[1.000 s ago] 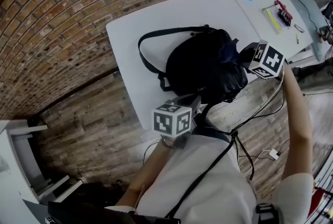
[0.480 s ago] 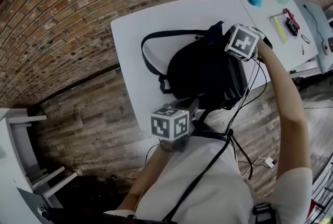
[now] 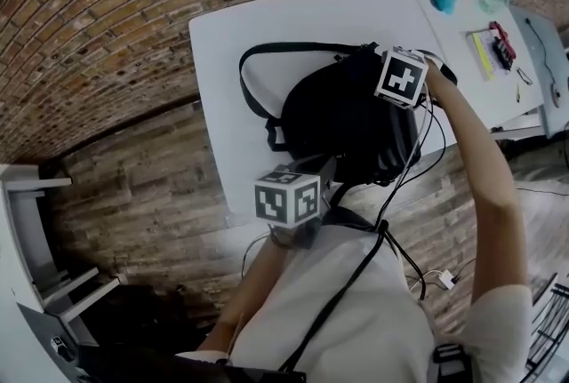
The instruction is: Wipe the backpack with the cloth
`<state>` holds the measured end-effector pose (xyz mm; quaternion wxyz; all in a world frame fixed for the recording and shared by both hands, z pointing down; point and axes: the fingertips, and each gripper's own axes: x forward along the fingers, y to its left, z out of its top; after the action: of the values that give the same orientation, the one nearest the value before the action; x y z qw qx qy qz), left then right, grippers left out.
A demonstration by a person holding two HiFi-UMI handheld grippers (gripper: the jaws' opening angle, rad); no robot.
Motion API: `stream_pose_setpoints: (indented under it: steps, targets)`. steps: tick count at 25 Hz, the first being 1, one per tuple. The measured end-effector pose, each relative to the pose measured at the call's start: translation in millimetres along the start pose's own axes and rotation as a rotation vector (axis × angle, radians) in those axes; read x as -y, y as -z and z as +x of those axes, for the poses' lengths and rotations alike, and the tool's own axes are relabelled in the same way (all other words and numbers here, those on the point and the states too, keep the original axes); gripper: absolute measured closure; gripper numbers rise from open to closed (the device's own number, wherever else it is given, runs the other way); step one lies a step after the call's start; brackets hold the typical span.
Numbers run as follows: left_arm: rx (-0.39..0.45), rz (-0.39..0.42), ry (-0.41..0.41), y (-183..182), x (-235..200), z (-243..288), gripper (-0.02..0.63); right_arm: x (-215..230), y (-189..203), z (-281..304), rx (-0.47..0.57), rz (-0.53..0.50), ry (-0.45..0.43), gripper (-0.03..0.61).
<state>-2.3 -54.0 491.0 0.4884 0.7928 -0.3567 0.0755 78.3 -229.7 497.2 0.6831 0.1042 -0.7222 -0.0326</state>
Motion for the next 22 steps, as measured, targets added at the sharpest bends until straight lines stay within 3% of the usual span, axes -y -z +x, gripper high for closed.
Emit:
stream_pose_setpoints:
  steps: [12, 22]
  targets:
    - [0.028, 0.018, -0.009, 2, 14, 6, 0.609, -69, 24, -17, 0.023, -0.017, -0.161, 0.523]
    - [0.022, 0.001, -0.011, 8, 15, 6, 0.609, -108, 38, -24, 0.024, -0.020, -0.224, 0.523]
